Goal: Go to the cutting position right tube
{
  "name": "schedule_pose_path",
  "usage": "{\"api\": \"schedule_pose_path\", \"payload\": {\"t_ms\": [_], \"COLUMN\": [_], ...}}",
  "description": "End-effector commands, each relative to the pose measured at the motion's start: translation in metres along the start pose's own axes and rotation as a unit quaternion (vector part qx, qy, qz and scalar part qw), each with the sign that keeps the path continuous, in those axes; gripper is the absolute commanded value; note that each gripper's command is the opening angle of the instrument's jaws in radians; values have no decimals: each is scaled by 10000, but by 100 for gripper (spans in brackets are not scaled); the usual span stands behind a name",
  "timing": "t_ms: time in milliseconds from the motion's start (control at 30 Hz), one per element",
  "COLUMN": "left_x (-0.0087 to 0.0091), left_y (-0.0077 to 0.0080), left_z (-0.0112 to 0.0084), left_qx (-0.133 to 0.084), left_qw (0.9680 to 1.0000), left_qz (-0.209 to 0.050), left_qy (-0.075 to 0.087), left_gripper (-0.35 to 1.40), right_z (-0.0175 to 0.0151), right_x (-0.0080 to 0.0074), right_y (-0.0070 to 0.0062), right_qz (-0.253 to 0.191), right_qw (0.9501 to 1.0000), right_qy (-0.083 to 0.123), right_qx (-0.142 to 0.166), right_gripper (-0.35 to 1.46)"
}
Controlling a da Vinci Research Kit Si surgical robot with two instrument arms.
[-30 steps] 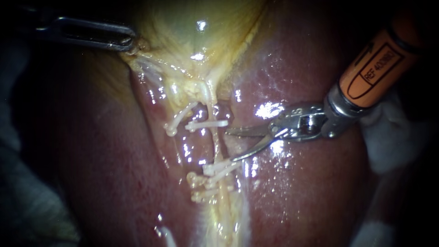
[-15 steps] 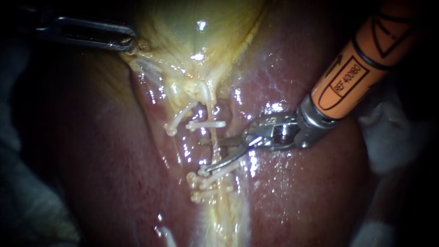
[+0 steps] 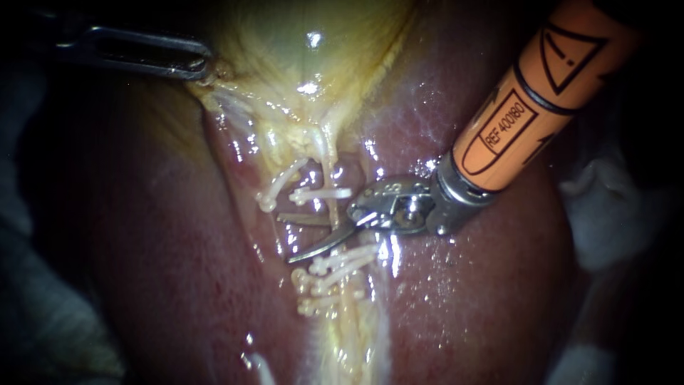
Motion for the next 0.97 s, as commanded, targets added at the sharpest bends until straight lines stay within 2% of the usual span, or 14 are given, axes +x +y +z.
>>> {"api": "schedule_pose_path", "payload": {"t_ms": [33,133,267,500,967], "left_x": [0,0,0,0,0], "left_y": [0,0,-1,-1,-1], "left_z": [0,0,0,1,0], "left_qx": [1,0,0,0,-1], "left_qw": [10000,10000,10000,10000,10000], "left_qz": [1,1,2,2,2], "left_qy": [-1,-1,-1,-1,-2], "left_gripper": [-35,-35,-35,-35,-35], "right_z": [0,1,1,0,1], "right_x": [2,9,25,46,47], "right_y": [-3,-13,-27,-41,-43], "right_qz": [26,59,97,149,148], "right_qw": [10000,9998,9990,9978,9976], "right_qy": [44,177,334,386,411], "right_qx": [26,116,291,524,541], "right_gripper": [132,132,130,130,130]}}
